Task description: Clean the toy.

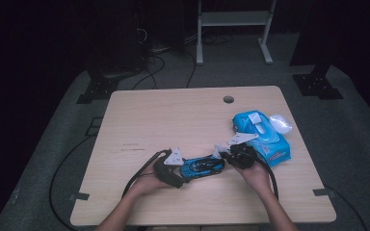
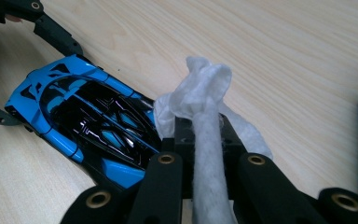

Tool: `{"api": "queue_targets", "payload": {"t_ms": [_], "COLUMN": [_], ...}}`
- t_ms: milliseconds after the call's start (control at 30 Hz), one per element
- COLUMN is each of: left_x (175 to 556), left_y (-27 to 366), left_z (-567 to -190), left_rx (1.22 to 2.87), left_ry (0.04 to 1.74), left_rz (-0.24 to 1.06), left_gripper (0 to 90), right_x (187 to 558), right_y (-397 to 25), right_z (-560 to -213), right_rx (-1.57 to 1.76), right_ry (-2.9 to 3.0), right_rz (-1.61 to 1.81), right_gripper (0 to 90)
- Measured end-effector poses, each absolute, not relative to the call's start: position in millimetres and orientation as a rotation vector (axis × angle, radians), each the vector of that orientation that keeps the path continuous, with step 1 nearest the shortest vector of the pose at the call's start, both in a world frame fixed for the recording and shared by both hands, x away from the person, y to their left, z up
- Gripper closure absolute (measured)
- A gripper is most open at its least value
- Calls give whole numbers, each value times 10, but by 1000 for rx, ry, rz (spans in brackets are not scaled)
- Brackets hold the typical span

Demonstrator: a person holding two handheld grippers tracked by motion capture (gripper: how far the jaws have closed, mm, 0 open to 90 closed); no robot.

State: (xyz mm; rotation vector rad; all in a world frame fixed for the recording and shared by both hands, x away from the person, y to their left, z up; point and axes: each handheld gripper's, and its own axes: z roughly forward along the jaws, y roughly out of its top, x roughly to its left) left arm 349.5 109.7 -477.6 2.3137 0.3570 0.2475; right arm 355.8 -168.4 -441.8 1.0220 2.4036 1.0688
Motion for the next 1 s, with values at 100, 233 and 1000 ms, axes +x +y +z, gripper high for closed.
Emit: {"api": "queue_targets", "payload": {"t_ms": [100, 233, 1000], "left_x": [3498, 3496, 3490], "left_y": [1097, 1096, 1100], "left_z": [-4774, -4770, -4777], "left_rx": [2316, 2320, 2312], "left_ry": [351, 355, 360], "left_rz": [247, 249, 250], "left_gripper": [253, 253, 254], "right_x": [3568, 3583, 3271], "right_y": [-1575, -1352, -1785], "right_z": [-4410, -4435, -4405], "right_rx": [957, 862, 939], "right_ry": [2441, 2482, 2493], "right_rz": [1079, 1000, 1074], "right_gripper": [828, 828, 830]}}
